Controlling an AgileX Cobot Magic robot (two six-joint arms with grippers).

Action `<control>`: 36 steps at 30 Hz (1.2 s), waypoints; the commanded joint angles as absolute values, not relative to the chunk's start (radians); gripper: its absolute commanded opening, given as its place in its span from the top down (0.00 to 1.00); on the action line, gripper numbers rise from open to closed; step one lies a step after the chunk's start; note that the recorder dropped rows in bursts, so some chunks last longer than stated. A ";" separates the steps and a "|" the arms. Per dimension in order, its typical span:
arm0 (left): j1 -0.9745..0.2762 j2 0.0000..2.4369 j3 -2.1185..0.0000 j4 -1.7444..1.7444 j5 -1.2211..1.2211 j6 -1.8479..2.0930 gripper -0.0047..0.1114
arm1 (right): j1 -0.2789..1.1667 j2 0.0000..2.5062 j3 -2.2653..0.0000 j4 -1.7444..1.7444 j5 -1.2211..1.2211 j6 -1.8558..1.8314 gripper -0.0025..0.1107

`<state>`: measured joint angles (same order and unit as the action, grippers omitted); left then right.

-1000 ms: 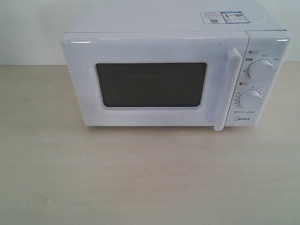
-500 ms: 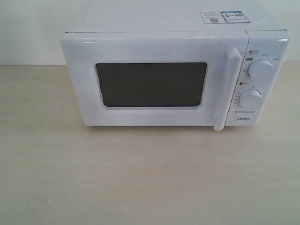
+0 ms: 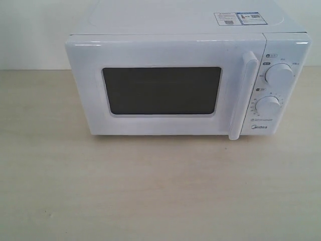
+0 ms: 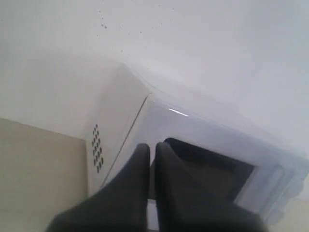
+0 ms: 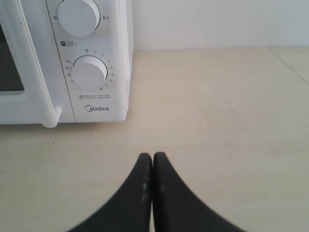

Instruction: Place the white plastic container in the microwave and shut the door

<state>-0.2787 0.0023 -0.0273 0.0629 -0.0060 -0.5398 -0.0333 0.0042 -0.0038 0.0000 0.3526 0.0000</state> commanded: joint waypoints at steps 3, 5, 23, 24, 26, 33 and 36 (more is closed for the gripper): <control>-0.312 0.000 -0.022 0.069 -0.045 -0.611 0.92 | -0.038 0.000 0.000 -0.009 0.346 0.000 0.98; -0.307 0.000 -0.022 0.090 -0.045 -0.592 0.92 | -0.038 0.000 0.000 -0.009 0.346 0.000 0.98; -0.134 0.000 0.000 0.103 -0.044 -0.395 0.92 | -0.038 0.000 0.000 -0.009 0.322 0.000 0.98; -0.134 0.000 0.000 0.103 -0.058 -0.378 0.92 | -0.038 0.000 0.000 -0.009 0.322 0.000 0.98; -0.134 0.000 0.000 0.103 -0.087 -0.346 0.92 | -0.038 0.000 0.000 -0.009 0.322 0.000 0.98; -0.134 0.000 0.000 0.101 -0.192 -0.350 0.92 | -0.038 0.000 0.000 -0.009 0.322 0.000 0.98; -0.134 0.000 0.000 0.076 -0.200 -0.283 0.92 | -0.038 0.000 0.000 -0.009 0.322 0.000 0.98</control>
